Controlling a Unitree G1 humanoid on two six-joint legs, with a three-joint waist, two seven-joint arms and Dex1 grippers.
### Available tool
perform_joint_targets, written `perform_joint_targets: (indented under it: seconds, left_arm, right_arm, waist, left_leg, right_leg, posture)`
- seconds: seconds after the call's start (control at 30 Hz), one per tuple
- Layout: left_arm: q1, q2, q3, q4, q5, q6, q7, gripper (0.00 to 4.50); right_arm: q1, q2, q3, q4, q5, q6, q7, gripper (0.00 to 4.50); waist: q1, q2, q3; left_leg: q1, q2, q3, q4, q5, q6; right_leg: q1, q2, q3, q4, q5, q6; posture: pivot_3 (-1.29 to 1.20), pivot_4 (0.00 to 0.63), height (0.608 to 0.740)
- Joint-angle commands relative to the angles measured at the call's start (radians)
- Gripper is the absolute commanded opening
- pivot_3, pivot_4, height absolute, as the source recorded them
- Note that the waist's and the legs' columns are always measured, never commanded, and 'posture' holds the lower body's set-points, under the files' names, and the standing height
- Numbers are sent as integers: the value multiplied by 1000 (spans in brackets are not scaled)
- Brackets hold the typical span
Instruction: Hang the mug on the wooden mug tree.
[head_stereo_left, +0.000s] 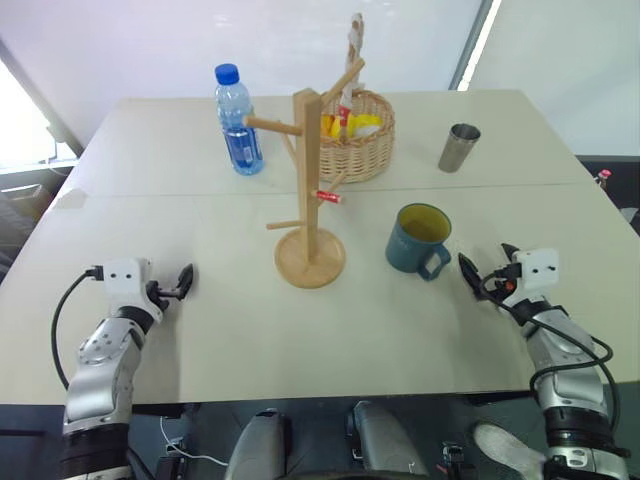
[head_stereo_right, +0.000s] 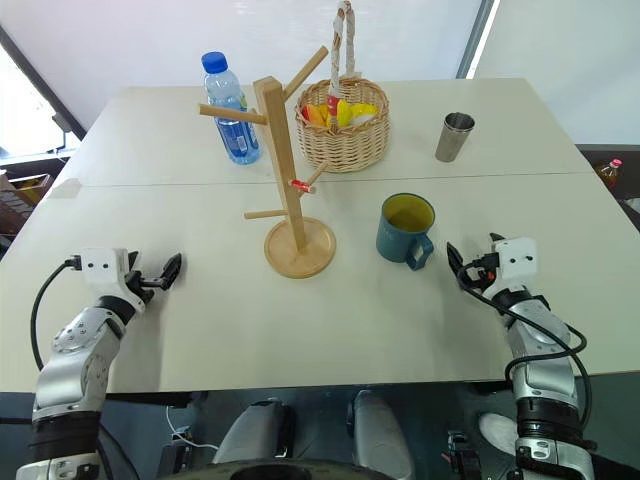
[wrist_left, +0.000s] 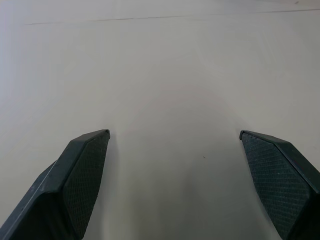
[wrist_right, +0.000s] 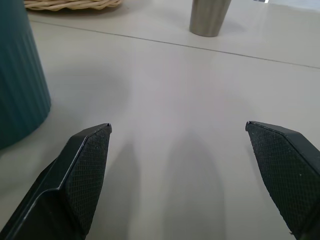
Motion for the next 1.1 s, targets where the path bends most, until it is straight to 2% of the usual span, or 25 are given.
perform_joint_targets:
  seconds: [0.03,0.37,0.63,0.9,1.1]
  left_arm:
    - [-3,7,3,-19,2,-1,0,4500]
    - [-53,10,-18,28,3,-6,-32,4500]
    - [-105,7,-66,70,-13,-88,-137,4500]
    - [-91,40,-155,38,-54,-120,-371,4500]
    - [-72,73,-197,-31,-113,-83,-504,4500]
  right_arm:
    - [9,-5,-16,-19,8,-26,3,4459]
    - [50,-12,-44,-61,19,-37,-9,4459]
    - [155,-20,-91,-168,36,-22,-14,4459]
    - [353,-38,-142,-398,115,63,40,4459]
    - [457,-39,-120,-560,141,123,62,4459]
  waist:
    - [0,0,0]
    - [0,0,0]
    - [2,0,0]
    - [1,0,0]
    - [-1,1,0]
  left_leg:
    - [0,0,0,0,0,0]
    - [0,0,0,0,0,0]
    - [0,0,0,0,0,0]
    - [0,0,0,0,0,0]
    - [1,0,0,0,0,0]
  right_leg:
    - [0,0,0,0,0,0]
    - [0,0,0,0,0,0]
    - [0,0,0,0,0,0]
    - [0,0,0,-1,0,0]
    - [1,0,0,-1,0,0]
  posture:
    - [0,150,740]
    - [0,150,740]
    - [0,150,740]
    - [0,150,740]
    - [0,150,740]
